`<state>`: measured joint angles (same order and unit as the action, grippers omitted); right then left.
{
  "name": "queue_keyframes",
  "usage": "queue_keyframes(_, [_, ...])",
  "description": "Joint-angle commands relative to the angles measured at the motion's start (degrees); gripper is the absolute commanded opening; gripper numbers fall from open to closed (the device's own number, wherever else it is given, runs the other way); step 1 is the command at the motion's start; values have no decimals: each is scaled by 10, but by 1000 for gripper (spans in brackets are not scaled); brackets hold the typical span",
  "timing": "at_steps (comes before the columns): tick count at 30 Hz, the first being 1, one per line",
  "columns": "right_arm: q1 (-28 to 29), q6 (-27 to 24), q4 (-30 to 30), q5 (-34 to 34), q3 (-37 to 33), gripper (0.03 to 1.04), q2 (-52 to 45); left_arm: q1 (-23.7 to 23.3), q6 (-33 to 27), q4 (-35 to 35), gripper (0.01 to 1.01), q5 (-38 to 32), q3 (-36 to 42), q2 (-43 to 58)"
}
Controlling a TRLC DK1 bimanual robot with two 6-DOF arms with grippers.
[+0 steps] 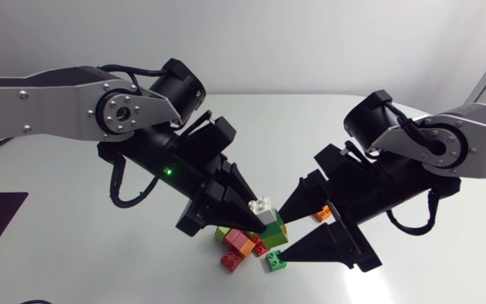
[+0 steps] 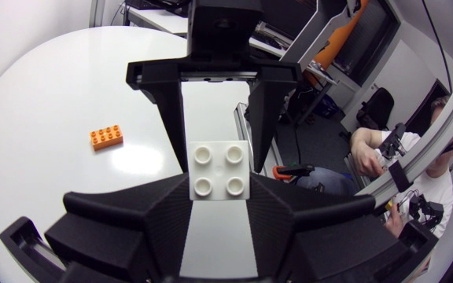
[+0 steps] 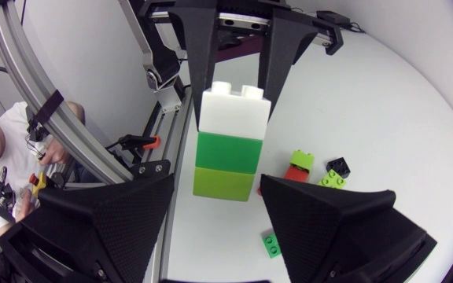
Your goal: Separate the duplo bricks
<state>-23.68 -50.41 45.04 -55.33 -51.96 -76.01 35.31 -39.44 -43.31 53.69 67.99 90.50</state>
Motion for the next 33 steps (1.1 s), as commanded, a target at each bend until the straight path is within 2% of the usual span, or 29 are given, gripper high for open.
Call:
queue_keyframes(1, [0, -14, 12, -7, -3, 762, 5, 6, -15, -5, 292, 9, 7, 13])
queue_keyframes(8, [-1, -7, 8, -7, -2, 439, 9, 9, -20, -5, 292, 10, 5, 7])
queue_keyframes(12, [3, -6, 6, -7, 2, 331, 10, 9, -23, -5, 293, 10, -5, -4])
queue_keyframes(18, [2, -5, 2, -7, 8, 282, 10, 8, -31, -5, 292, 10, -22, -14])
queue_keyframes(26, [-1, 12, -19, 4, 25, 272, 15, 4, -27, -5, 293, 10, -14, -26])
queue_keyframes(33, [6, 60, -45, 12, 34, 272, 36, -18, -32, -2, 293, -10, -15, -58])
